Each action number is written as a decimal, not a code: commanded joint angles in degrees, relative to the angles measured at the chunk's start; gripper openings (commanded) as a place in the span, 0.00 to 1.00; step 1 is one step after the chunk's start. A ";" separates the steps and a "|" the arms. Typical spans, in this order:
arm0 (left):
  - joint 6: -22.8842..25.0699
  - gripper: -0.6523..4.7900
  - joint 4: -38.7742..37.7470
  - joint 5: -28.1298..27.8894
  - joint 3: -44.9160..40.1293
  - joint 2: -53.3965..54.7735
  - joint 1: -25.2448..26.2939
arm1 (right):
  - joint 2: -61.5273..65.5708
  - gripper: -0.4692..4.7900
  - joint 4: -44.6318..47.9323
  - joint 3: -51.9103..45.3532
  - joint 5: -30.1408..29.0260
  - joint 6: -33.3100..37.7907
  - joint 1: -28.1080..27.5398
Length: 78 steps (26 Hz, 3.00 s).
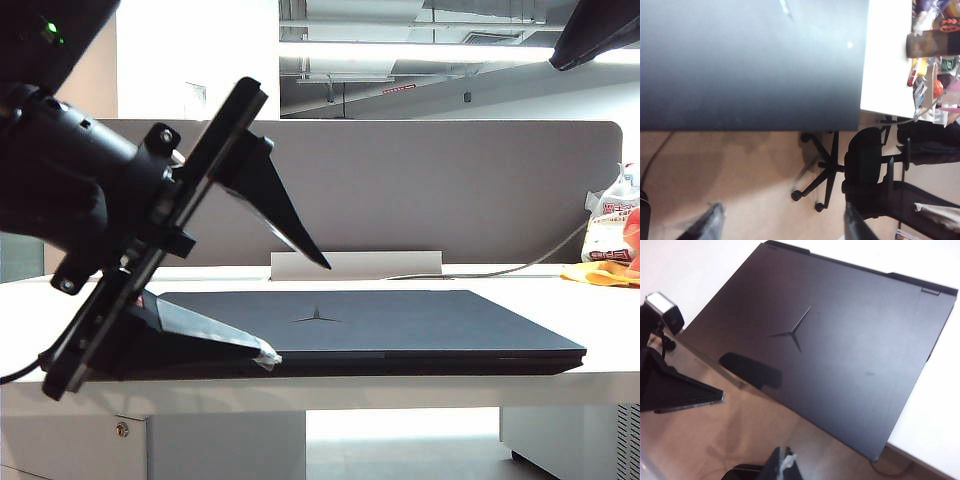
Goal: Open the lid of the laptop and use the keypad to enter the password "123".
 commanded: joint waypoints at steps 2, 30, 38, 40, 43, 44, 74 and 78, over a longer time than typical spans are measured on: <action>-3.19 0.69 5.97 0.46 0.07 2.80 -0.02 | -0.07 0.07 1.18 0.17 0.55 -0.13 0.04; -10.80 0.50 19.17 -2.21 3.87 18.16 0.15 | -0.09 0.07 0.74 0.13 0.55 -1.27 0.00; -10.82 0.50 19.30 -1.07 7.30 22.62 0.44 | -0.09 0.07 -0.57 0.13 0.46 -1.44 -0.02; -10.78 0.50 19.28 -0.83 7.28 22.62 1.46 | -0.11 0.07 -0.79 0.13 0.44 -1.44 0.00; -9.75 0.50 19.58 -0.22 7.28 22.60 3.21 | -0.11 0.07 -0.77 0.13 0.44 -1.44 0.00; -7.82 0.49 20.46 0.83 7.28 22.60 3.69 | -0.11 0.07 -0.77 0.13 0.44 -1.44 -0.02; 10.19 0.16 13.70 9.27 7.67 13.18 7.19 | -0.04 0.07 -1.44 0.09 0.59 -1.42 0.13; 5.60 0.44 12.59 6.97 7.63 13.18 2.91 | -0.04 0.07 -2.27 0.09 0.59 -1.42 0.24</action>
